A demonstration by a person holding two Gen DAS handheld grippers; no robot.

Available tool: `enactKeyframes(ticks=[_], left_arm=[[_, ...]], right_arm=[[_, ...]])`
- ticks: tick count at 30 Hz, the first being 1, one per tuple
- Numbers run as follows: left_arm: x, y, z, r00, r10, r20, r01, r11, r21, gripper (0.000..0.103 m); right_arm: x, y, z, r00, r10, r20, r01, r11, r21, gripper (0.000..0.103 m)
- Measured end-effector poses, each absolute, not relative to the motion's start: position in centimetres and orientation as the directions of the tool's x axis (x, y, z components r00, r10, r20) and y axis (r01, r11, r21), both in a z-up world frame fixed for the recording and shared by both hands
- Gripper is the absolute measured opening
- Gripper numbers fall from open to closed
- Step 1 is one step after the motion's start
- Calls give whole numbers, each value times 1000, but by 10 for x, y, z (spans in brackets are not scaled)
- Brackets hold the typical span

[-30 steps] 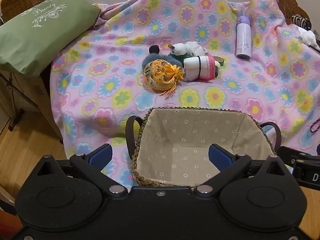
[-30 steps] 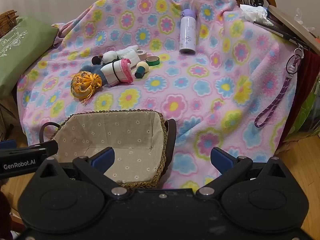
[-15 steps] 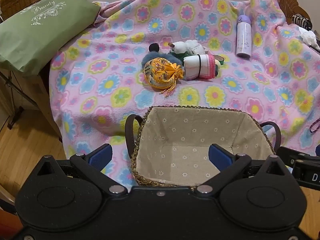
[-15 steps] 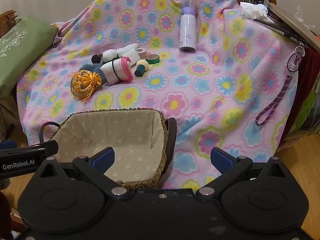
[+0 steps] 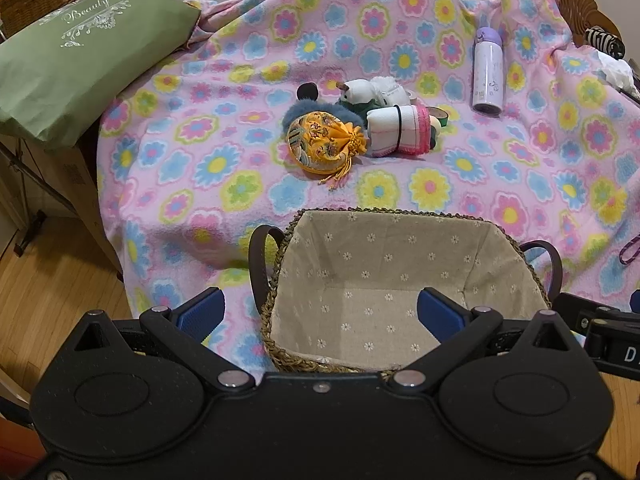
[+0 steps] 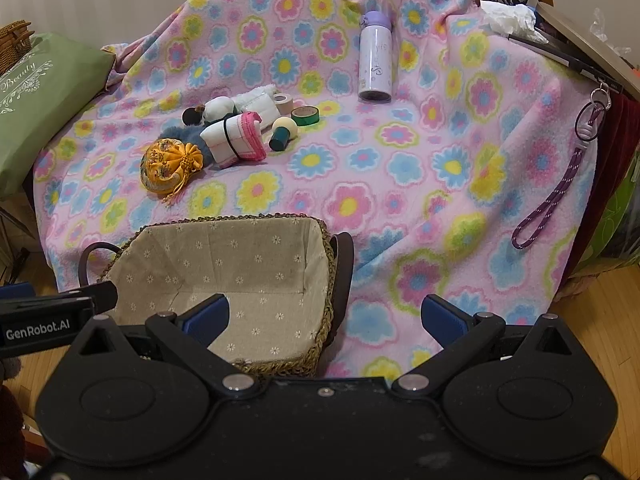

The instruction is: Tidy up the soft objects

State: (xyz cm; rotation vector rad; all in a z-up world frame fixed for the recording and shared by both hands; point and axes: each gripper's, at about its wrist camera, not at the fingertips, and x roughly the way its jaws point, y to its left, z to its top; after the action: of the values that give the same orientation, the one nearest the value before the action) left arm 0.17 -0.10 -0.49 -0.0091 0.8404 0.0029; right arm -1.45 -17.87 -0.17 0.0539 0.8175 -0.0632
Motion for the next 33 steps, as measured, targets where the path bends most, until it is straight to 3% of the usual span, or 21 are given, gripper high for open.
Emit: enactKeyframes(ticks=[33], left_arm=[[1, -2, -5, 663, -1, -748, -4, 1000, -5, 100]], right_arm=[[-17, -177, -8, 675, -33, -737, 82, 996, 30, 103]])
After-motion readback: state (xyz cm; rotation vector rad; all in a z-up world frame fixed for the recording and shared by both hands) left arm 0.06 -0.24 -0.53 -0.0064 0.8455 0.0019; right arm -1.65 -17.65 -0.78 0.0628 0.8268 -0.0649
